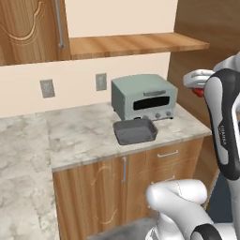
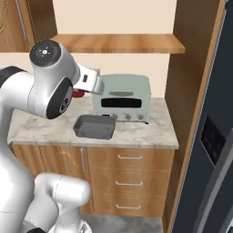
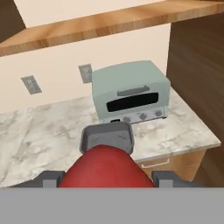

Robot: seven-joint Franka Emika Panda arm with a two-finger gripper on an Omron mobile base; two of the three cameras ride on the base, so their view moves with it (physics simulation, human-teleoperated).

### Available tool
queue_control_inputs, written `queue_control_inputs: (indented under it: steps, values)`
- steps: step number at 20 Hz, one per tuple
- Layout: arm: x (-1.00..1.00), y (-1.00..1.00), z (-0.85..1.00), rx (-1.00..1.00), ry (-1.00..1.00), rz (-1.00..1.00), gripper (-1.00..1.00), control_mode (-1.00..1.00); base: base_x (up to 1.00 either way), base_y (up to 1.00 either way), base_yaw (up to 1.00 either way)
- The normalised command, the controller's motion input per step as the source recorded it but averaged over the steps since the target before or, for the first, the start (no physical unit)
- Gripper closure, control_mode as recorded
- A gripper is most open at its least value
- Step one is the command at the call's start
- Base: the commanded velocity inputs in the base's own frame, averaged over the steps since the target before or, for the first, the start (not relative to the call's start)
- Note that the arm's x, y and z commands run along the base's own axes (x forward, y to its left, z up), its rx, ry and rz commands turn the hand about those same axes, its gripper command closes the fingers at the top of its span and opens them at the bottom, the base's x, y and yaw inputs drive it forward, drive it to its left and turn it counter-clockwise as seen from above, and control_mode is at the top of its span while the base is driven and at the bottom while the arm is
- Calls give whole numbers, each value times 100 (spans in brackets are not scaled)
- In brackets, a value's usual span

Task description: Take the bell pepper and garlic out of the freezer and place them in the tupperware container on the counter. Then put the tupperware containing the vegetables back in the freezer.

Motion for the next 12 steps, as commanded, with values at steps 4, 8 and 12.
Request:
queue_control_inputs:
  steps: [4,8,12]
  values:
    - [0,0,0,0,0,0,100,100,68,31,-2]
    - [16,9,-32,-1,8,0,100,-100,28,18,0]
    - [29,30,-96,0,22,0,100,-100,0,0,0]
